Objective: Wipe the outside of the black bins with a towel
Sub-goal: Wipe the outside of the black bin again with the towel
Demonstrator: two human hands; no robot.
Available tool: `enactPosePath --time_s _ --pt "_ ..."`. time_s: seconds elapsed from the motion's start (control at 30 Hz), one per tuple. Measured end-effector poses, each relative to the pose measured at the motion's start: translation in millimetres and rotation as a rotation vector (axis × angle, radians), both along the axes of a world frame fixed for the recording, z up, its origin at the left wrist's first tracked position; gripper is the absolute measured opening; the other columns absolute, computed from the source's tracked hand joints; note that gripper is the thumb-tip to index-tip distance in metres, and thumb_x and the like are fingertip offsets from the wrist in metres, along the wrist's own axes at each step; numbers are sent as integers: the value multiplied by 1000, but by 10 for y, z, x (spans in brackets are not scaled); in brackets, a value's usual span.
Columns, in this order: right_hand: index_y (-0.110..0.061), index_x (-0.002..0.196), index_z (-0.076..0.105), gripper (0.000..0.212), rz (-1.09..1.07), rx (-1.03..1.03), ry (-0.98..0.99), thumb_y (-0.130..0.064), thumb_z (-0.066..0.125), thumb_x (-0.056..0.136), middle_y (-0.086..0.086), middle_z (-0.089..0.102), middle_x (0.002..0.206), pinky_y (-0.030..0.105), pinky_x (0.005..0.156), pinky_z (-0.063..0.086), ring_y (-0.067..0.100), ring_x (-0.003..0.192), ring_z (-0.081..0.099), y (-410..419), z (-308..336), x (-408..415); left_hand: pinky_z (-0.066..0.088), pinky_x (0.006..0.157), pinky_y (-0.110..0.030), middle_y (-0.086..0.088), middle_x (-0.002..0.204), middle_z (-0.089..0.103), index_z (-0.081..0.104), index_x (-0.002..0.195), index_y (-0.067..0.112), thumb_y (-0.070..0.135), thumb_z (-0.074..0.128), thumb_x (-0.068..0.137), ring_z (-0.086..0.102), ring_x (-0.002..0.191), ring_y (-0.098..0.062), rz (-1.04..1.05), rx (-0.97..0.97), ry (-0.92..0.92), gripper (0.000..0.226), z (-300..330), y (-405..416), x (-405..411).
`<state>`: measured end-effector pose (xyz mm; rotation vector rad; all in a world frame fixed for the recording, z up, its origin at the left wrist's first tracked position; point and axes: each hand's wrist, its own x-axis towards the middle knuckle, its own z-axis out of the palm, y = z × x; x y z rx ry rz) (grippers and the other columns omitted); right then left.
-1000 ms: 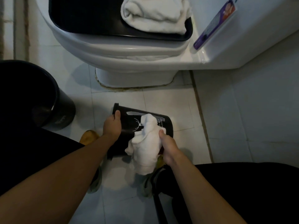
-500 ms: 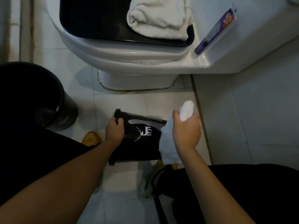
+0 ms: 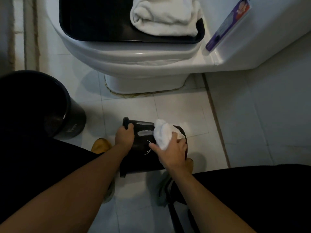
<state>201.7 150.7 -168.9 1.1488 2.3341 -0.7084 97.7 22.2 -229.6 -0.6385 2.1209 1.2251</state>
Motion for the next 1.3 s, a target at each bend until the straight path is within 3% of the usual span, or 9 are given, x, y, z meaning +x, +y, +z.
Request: enactPosePath --time_s 0.17,0.33,0.47,0.63,0.73,0.87,0.97,1.1,1.3 --pt "-32 143 26 82 140 211 33 -69 60 78 14 21 147 60 106 32 41 137 24 -108 -190 50 53 76 -37 -16 90 64 60 97 1 32 41 100 63 85 -32 32 -41 40 37 -92 -56 124" --pt "-27 143 27 71 195 231 51 -58 57 86 15 33 142 47 97 45 33 124 40 -68 -282 -6 44 69 -29 -14 87 60 60 96 -2 39 34 103 58 79 -25 2 -118 129 49 -111 -53 204" --pt "-28 138 39 58 249 243 79 -48 59 87 17 33 142 46 101 44 36 127 38 -251 -309 -154 42 66 -28 -18 88 64 61 93 -2 37 31 104 59 77 -26 -3 -174 175 50 -155 -70 249" --pt "-27 125 54 53 510 165 230 -40 66 76 17 43 130 46 87 48 35 109 47 -470 -331 -224 46 70 -31 -19 89 67 62 86 2 38 30 104 63 84 -32 29 -130 158 51 -226 -97 240" --pt "-27 129 53 52 640 106 216 -38 64 80 14 40 131 45 88 48 33 114 43 -263 -347 -273 45 73 -31 -22 90 65 62 85 -1 31 30 105 62 86 -32 88 -97 182 49 -202 -104 225" --pt "-26 134 50 50 327 212 43 -41 63 88 14 33 139 49 104 39 34 125 36 -67 -319 -412 49 75 -35 -21 83 61 60 82 -3 30 29 105 62 84 -33 107 -99 169 51 -163 -64 203" --pt "-26 136 50 52 411 139 72 -38 63 87 16 30 143 48 102 39 36 127 34 -367 -244 -374 50 77 -38 -27 89 63 61 84 -9 25 32 105 62 87 -37 118 -85 175 49 -218 -105 180" --pt "-24 133 51 51 575 -48 189 -35 62 85 13 32 137 46 96 44 32 122 37 -370 -224 -211 38 73 -27 -18 89 61 60 84 0 23 34 104 59 87 -30 131 -66 137 39 -196 -114 174" --pt "-22 134 51 46 266 166 37 -37 61 92 14 29 140 47 100 41 34 128 32 -374 -244 -584 39 73 -27 -13 84 57 58 83 4 29 32 105 55 81 -24 182 -62 141 42 -154 -87 223"
